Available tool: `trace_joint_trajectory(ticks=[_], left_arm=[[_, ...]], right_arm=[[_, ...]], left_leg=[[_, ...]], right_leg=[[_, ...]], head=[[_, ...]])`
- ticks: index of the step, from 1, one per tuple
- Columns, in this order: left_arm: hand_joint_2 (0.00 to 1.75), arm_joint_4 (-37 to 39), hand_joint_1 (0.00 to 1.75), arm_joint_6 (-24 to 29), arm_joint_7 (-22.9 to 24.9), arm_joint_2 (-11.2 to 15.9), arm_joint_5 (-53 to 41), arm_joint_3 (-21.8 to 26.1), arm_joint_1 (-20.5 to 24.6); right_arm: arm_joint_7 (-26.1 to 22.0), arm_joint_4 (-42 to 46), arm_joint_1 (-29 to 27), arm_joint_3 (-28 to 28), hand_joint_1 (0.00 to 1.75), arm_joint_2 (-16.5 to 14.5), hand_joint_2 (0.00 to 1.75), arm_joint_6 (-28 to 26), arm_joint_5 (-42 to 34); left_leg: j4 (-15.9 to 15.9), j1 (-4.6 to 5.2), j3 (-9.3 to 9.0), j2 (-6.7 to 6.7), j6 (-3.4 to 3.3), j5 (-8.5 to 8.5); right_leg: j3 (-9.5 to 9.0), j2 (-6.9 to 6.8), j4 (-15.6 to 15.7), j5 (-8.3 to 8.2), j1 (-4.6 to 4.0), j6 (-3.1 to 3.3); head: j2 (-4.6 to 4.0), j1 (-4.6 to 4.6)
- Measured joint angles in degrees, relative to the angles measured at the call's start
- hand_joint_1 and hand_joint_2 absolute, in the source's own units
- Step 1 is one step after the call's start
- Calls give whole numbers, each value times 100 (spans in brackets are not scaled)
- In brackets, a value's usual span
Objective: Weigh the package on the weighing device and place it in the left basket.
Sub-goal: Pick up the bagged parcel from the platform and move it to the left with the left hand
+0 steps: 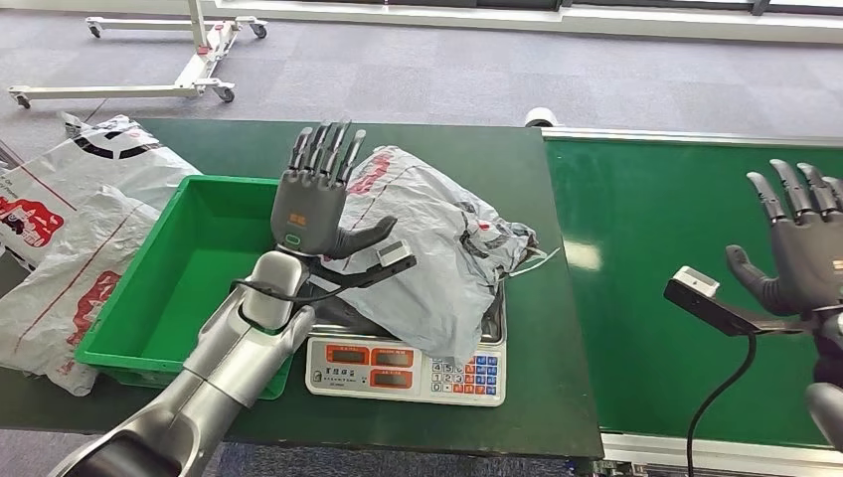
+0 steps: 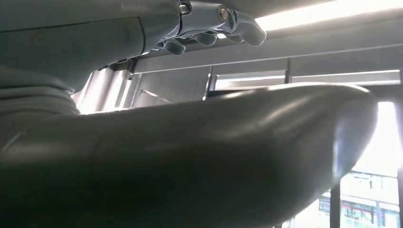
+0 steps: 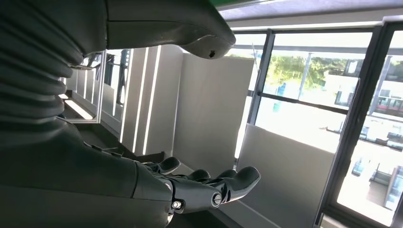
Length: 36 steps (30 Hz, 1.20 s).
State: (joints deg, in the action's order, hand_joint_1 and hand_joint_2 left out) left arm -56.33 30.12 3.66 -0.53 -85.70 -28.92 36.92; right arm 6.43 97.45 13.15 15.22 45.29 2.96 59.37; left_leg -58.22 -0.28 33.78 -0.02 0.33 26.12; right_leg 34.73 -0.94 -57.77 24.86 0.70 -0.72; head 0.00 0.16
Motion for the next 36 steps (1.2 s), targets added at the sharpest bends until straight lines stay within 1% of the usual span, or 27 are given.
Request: trace_joint_trajectory(ticks=[2,3,8,9,10,12,14,22,26,28,31,32,35,36], left_arm=[[0,357,0,-146,-17,-123,-11,-105,340],[0,451,0,-190,-26,-152,-13,-131,425],[0,498,0,-211,-31,-164,-13,-145,471],[0,612,0,-271,-58,-205,-13,-181,575],[0,775,0,-339,-85,-258,-13,-228,720],[0,1379,0,-459,-45,-376,-17,-465,1206],[0,1818,0,-451,52,-403,-21,-663,1502],[0,2088,0,-471,111,-404,-22,-817,1624],[175,2154,0,-735,-63,-404,-8,-890,1644],[175,2179,0,-1067,-216,-404,18,-900,1653],[44,2193,0,-1531,-326,-398,36,-905,1660],[44,2193,0,-1619,-329,-391,35,-910,1660],[175,2195,0,-1845,-442,-361,164,-921,1651],[175,2196,0,-1973,-543,-352,319,-919,1645]], right_arm=[[-1,3,-6,29,0,-57,175,-20,53],[-2,3,-6,39,0,-71,175,-22,65],[-2,3,-6,44,0,-78,175,-22,69],[-4,3,-11,54,0,-96,175,-28,79],[-7,3,-23,68,0,-119,175,-37,92],[-18,8,-177,96,0,-231,175,-145,180],[-20,20,-359,100,0,-332,175,-245,253],[-2,42,-481,100,0,-438,175,-320,333],[2,60,-540,100,0,-540,175,-399,483],[2,60,-540,100,0,-593,175,-416,522],[6,60,-550,100,0,-673,175,-421,548],[11,60,-562,100,0,-702,175,-420,552],[24,60,-629,100,0,-783,175,-392,507],[25,60,-660,98,0,-805,175,-375,471]], left_leg=[[0,1,0,1,0,-2],[0,1,0,1,0,-2],[0,1,0,2,0,-2],[0,3,-1,2,-1,-2],[0,4,-1,2,-1,-3],[1,8,-1,3,-2,-3],[3,8,-1,4,-3,-4],[3,9,1,5,-4,-4],[3,9,1,5,-4,-5],[3,9,0,6,-4,-5],[3,9,0,6,-4,-6],[4,9,1,6,-5,-6],[4,9,1,5,-5,-6],[4,9,1,5,-5,-6]], right_leg=[[1,2,0,-4,1,1],[1,3,0,-4,1,1],[1,4,0,-4,1,1],[1,4,0,-5,3,0],[2,5,0,-5,4,-1],[4,7,-1,-7,8,-2],[6,8,-1,-6,8,-2],[6,7,-1,-6,9,-2],[6,9,-1,-6,10,-2],[6,9,-1,-6,9,-2],[7,9,-2,-6,9,-2],[6,8,-2,-6,9,-2],[6,8,-2,-6,9,-2],[6,8,-2,-6,9,-2]], head=[[0,-1],[0,-1],[0,-1],[0,-1],[0,0],[0,1],[0,0],[0,0],[0,1],[0,1],[0,0],[0,0],[0,1],[0,1]])
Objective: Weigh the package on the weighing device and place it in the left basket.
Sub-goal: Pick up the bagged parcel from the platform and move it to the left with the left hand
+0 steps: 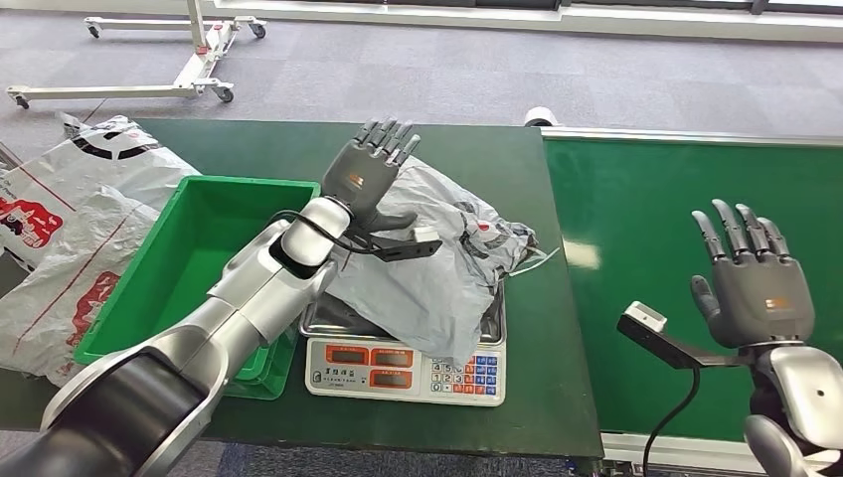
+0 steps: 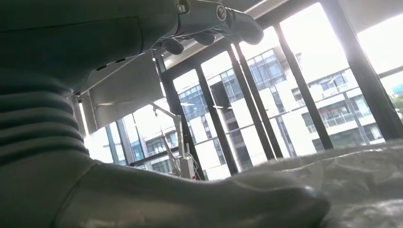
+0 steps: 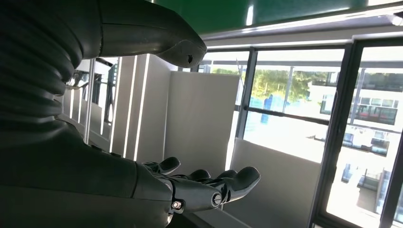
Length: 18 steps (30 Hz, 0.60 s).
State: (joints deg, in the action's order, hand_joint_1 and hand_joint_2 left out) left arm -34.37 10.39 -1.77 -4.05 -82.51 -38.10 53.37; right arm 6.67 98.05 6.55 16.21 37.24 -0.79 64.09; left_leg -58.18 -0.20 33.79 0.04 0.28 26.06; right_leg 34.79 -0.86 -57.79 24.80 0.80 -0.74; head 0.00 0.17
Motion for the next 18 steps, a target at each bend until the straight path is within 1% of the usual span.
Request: trace_joint_trajectory(ticks=[3,8,11,16,18], left_arm=[[175,-1,0,-562,-325,13,680,61,-17],[175,-28,0,-1257,-583,50,1461,202,5],[175,-70,0,-1555,-660,75,1942,298,15],[175,-79,0,-2070,-753,92,2733,431,9],[175,-46,0,-2175,-771,93,2973,481,-3]], right_arm=[[-1,0,-101,-4,0,-51,175,28,-76],[2,0,-253,-8,0,-161,175,34,-111],[15,0,-352,-8,0,-271,175,64,-82],[39,-4,-363,11,0,-416,175,104,-62],[40,-11,-362,36,0,-468,175,123,-73]], left_leg=[[0,0,1,-1,0,0],[0,0,1,-1,0,0],[1,0,1,-1,0,0],[1,0,1,0,0,0],[1,0,1,0,0,-1]], right_leg=[[0,-1,0,0,0,0],[0,-1,0,0,0,0],[0,-1,-1,0,0,0],[0,1,-1,0,0,0],[0,0,-1,0,0,0]], head=[[0,-1],[0,-1],[0,0],[0,-1],[0,-1]])
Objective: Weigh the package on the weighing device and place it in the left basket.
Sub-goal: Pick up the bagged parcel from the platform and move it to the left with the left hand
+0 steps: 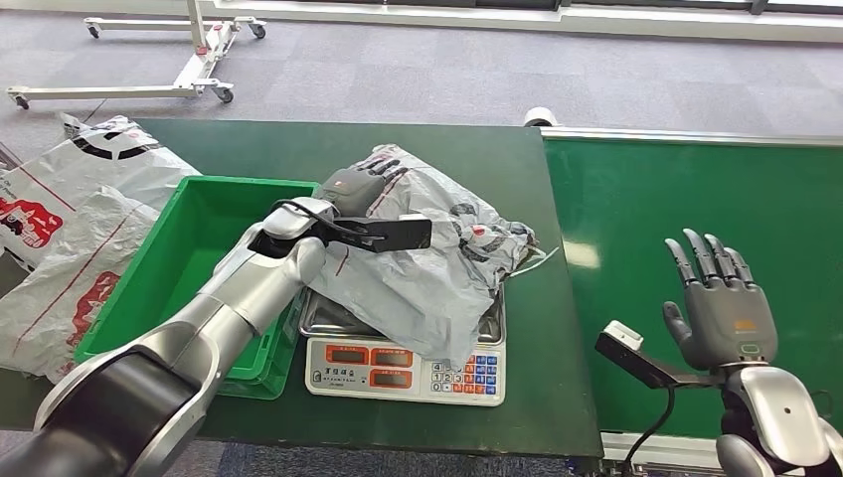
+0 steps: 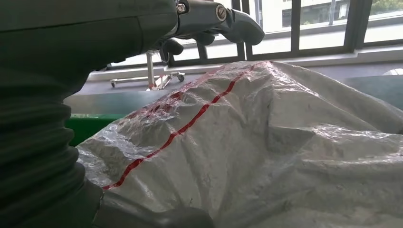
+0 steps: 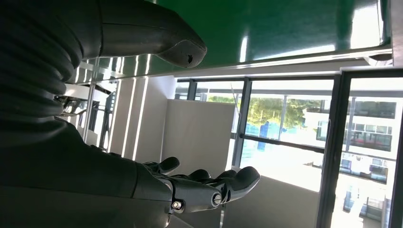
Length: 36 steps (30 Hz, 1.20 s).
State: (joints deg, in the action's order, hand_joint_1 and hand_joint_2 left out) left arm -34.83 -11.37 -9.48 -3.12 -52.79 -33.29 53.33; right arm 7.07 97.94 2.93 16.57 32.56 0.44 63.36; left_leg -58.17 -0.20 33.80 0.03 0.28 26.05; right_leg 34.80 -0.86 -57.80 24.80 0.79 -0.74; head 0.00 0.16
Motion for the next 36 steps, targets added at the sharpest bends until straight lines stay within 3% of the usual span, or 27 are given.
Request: trace_joint_trajectory(ticks=[12,13,16,17,24,36], left_arm=[[175,342,0,-105,21,-49,374,26,-165],[175,402,12,-79,15,-79,405,26,-230],[175,579,141,29,-14,-206,512,26,-453],[175,636,173,51,-21,-252,541,26,-518],[175,944,175,112,-66,-432,678,26,-770],[175,1039,175,120,-84,-490,702,28,-796]], right_arm=[[1,-50,69,101,0,-208,175,45,-108],[2,-60,93,116,0,-224,175,48,-125],[9,-84,165,157,0,-251,175,52,-188],[6,-93,191,172,0,-260,175,51,-206],[13,-154,325,331,0,-456,175,9,-151],[14,-185,343,445,0,-608,175,6,-143]], left_leg=[[0,1,1,0,0,0],[0,1,1,0,0,0],[0,1,1,-2,-1,0],[0,1,1,-3,-1,1],[2,3,-28,-18,-18,12],[3,4,-60,-25,-16,33]], right_leg=[[0,0,0,1,1,0],[0,0,0,1,1,0],[-1,-4,0,1,1,0],[-3,-5,0,2,2,0],[-47,-26,1,22,4,-14],[-122,-33,2,43,7,-17]], head=[[0,1],[0,1],[0,1],[0,0],[0,1],[0,1]])
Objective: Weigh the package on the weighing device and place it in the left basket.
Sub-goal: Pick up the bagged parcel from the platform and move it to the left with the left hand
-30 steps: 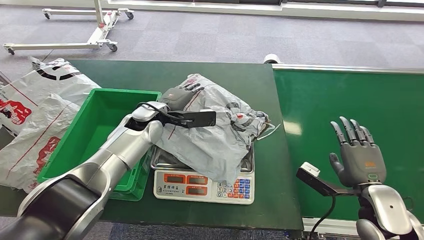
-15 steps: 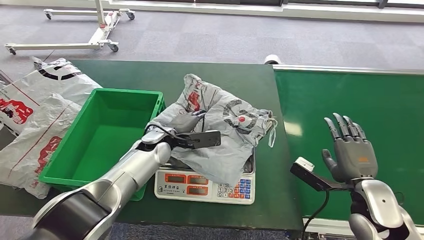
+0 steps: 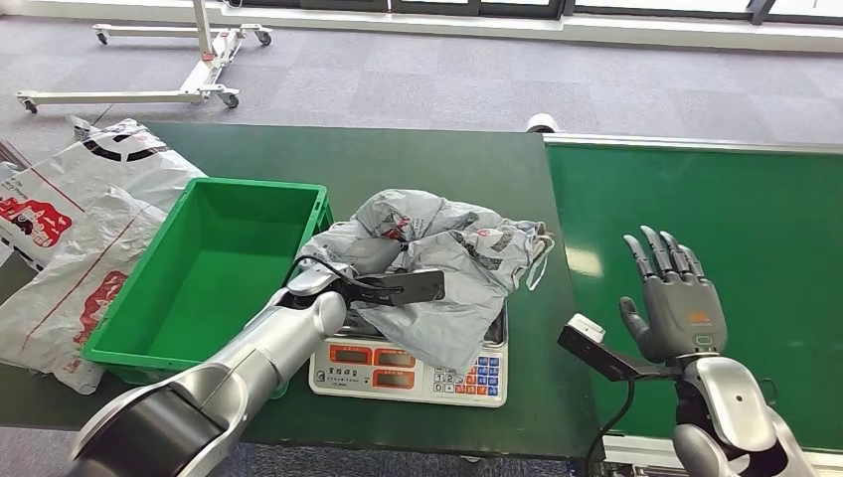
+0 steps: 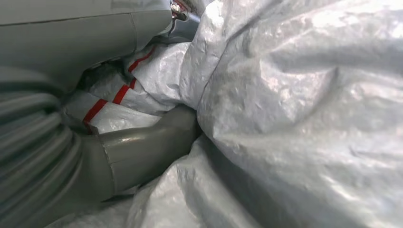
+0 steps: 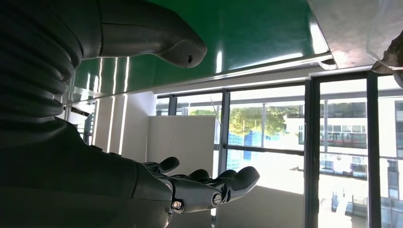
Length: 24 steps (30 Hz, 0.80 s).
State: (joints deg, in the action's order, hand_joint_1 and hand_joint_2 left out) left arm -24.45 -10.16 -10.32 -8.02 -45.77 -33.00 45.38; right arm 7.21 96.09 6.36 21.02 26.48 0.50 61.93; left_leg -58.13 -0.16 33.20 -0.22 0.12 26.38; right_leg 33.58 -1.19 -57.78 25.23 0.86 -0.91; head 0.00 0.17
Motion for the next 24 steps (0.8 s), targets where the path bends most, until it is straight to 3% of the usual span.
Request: trace_joint_trajectory(ticks=[15,24], left_arm=[[175,30,175,26,-3,-15,12,2,-69],[175,-80,175,567,-88,53,-424,2,-20]], right_arm=[[-19,-5,56,61,0,-56,175,-56,47],[-53,-24,158,91,0,-131,175,-251,58]], left_leg=[[1,1,-35,0,-1,22],[1,-1,-91,-3,4,17]], right_leg=[[-45,-1,0,25,2,2],[-46,-1,0,24,-1,6]], head=[[0,-1],[0,-1]])
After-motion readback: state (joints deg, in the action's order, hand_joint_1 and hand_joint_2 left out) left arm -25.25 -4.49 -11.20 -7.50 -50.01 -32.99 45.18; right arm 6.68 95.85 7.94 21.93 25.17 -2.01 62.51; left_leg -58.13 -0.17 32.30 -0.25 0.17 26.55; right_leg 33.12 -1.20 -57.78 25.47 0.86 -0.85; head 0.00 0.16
